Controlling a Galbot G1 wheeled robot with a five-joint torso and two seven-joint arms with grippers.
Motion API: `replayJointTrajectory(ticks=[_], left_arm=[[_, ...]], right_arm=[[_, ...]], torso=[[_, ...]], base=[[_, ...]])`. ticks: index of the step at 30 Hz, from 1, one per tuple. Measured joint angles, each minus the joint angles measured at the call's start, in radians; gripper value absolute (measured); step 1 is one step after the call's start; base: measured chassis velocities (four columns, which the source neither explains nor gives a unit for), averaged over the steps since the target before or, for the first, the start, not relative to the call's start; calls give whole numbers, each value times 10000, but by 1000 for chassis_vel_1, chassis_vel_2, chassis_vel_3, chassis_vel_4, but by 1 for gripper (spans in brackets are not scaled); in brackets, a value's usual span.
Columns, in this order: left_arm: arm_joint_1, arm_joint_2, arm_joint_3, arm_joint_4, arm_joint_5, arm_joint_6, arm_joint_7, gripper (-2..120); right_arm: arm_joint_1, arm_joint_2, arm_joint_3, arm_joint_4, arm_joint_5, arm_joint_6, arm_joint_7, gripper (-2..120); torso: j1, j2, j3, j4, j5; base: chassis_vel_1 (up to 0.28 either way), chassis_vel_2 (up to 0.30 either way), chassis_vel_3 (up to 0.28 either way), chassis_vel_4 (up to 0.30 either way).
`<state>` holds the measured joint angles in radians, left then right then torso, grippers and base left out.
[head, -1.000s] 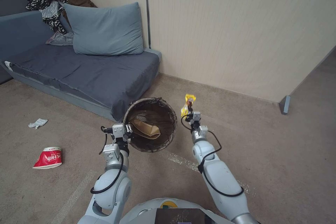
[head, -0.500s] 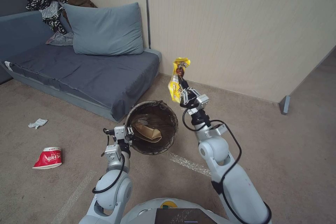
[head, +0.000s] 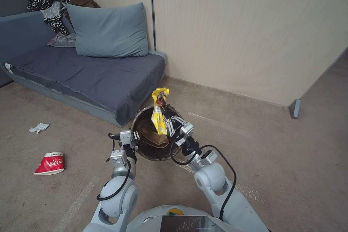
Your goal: Pick up the trash bin, then pick up the garbage from the floor and place it into the trash bin.
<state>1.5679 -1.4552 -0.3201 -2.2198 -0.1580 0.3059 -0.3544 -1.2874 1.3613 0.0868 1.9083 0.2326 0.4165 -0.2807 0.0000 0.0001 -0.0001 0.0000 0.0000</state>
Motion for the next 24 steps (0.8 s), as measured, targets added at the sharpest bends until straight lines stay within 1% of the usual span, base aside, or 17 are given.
replayJointTrajectory(ticks=[7,10,21,22,23,24], left_arm=[[1,-4,-23,-26,-4,1,0,3],[0,-22,1,-52,-5,-2,0,3],[1,-26,-3,-96,-6,-5,2,3],[1,-29,-4,-96,-7,-7,3,3],[1,-29,-4,-96,-7,-7,3,3],[1,-32,-4,-96,-9,-8,3,3]], right_arm=[[-81,79,-111,-518,-180,136,0,0],[-65,139,-116,-988,-312,279,-6,0],[-57,185,-78,-1414,-389,378,-20,0],[-63,197,-70,-1510,-429,381,-22,6],[-63,197,-70,-1510,-429,381,-22,6],[-71,200,-67,-1542,-447,379,-22,8]], torso=[[0,0,0,0,0],[0,0,1,0,0],[0,0,1,0,0],[0,0,1,0,0],[0,0,1,0,0],[0,0,1,0,0]], base=[[0,0,0,0],[0,0,0,0],[0,0,0,0],[0,0,0,0],[0,0,0,0],[0,0,0,0]])
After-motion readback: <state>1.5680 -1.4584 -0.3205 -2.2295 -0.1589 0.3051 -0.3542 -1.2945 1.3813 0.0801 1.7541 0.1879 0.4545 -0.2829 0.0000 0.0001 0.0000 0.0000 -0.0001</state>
